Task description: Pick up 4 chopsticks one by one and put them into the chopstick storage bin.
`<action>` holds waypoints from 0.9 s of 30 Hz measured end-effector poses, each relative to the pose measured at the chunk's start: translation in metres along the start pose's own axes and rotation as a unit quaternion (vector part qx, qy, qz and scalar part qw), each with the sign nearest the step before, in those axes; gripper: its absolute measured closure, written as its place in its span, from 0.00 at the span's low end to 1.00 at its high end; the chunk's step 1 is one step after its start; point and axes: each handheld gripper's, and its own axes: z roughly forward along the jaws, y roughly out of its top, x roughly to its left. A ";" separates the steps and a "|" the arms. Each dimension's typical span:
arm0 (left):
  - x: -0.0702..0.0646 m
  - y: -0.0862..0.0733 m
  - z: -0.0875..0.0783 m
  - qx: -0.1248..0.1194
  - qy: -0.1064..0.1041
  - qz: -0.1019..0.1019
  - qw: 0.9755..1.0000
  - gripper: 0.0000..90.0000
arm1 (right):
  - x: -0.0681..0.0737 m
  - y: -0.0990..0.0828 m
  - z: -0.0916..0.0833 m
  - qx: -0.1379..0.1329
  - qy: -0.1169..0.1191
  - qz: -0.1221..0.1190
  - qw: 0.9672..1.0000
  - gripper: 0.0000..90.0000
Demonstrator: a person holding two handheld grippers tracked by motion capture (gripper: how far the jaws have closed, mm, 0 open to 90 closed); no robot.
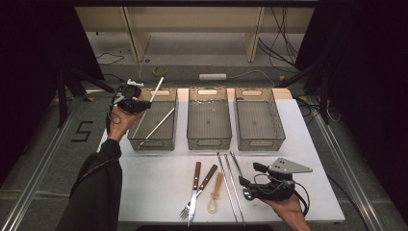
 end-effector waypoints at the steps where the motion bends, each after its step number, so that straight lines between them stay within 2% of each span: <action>1: 0.000 -0.001 0.001 -0.001 -0.001 -0.003 1.000 0.93 | 0.000 0.000 0.000 0.000 0.000 0.000 1.000 0.28; 6: -0.001 -0.006 0.005 -0.008 0.001 0.001 1.000 0.93 | 0.001 0.000 0.000 0.001 0.000 0.000 1.000 0.28; 11: -0.004 -0.010 0.011 0.001 -0.002 0.012 1.000 0.93 | 0.001 0.000 0.001 0.001 0.000 -0.001 1.000 0.28; 14: -0.005 -0.013 0.016 0.005 -0.001 0.011 1.000 0.93 | 0.001 0.000 0.001 0.001 0.001 -0.003 1.000 0.28; 21: -0.009 -0.015 0.024 0.018 0.005 0.024 1.000 0.93 | 0.001 0.000 0.001 0.002 0.003 -0.003 1.000 0.28; 27: -0.009 -0.017 0.027 0.018 0.008 0.020 1.000 0.91 | 0.001 0.000 0.001 0.001 0.003 -0.003 1.000 0.28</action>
